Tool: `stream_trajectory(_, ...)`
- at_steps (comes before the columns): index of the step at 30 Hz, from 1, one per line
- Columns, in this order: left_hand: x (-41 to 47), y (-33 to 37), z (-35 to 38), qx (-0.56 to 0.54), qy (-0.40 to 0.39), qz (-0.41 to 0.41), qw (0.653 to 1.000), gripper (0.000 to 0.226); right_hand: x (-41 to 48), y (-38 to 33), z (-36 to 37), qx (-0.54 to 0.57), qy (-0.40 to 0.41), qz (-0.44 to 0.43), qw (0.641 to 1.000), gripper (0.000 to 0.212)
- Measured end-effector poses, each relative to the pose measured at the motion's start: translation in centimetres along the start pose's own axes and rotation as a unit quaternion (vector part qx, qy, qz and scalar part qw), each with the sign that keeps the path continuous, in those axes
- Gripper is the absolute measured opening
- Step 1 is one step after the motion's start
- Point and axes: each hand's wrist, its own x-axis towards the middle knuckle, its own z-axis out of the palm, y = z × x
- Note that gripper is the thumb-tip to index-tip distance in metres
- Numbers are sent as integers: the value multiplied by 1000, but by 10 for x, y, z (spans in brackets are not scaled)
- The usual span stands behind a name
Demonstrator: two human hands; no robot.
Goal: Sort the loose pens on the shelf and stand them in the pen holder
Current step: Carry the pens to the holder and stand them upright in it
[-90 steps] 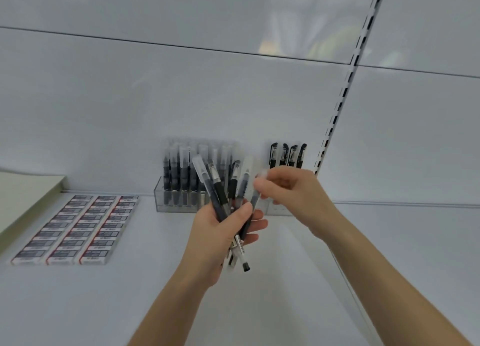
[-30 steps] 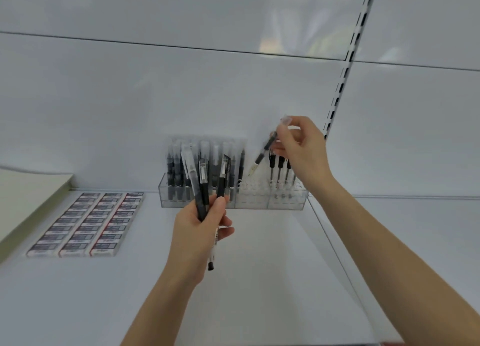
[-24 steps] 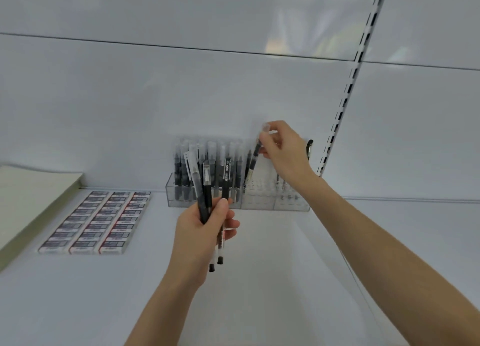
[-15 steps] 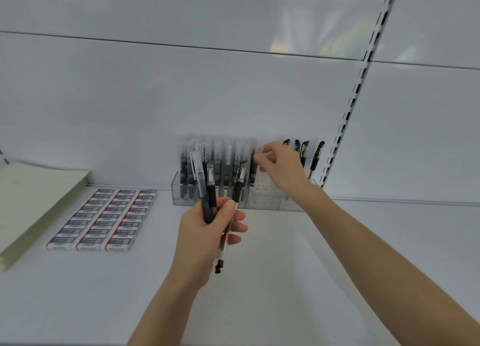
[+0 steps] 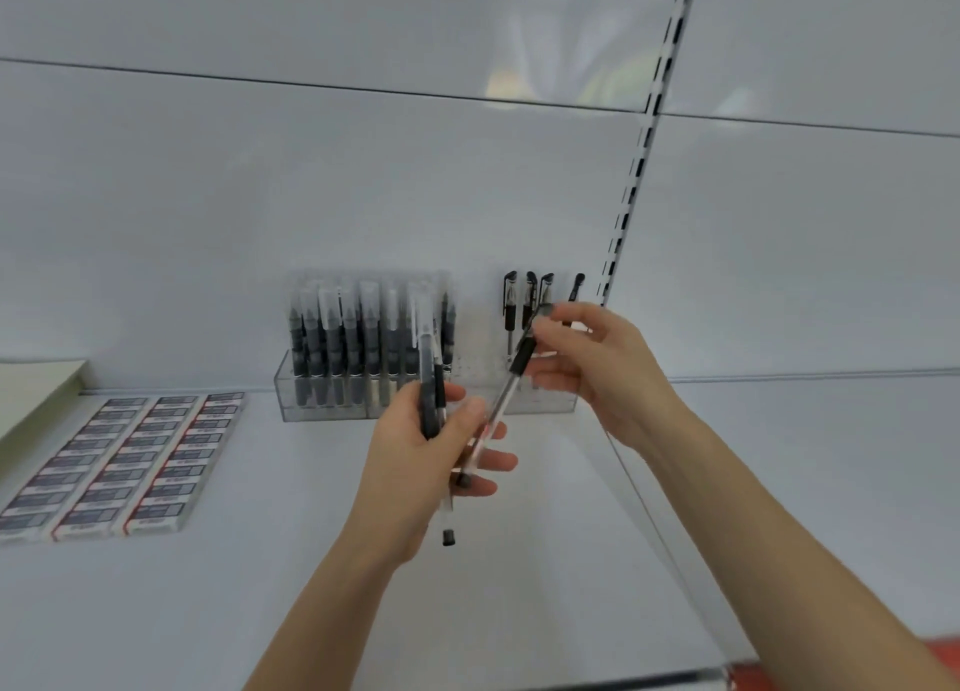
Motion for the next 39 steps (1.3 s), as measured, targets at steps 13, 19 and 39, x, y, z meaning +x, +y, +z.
stream_trajectory(13, 6, -13, -14, 89, 62, 33, 994, 25, 48, -3, -9, -211, 139, -214, 944, 13)
stream_trajectory(19, 3, -12, -20, 30, 77, 30, 996, 8, 64, 17, -1, -336, 69, -188, 920, 17)
stream_trajectory(39, 2, -16, -23, 32, 77, 14, 996, 12, 10, 9, 13, -85, -17, -68, 994, 12)
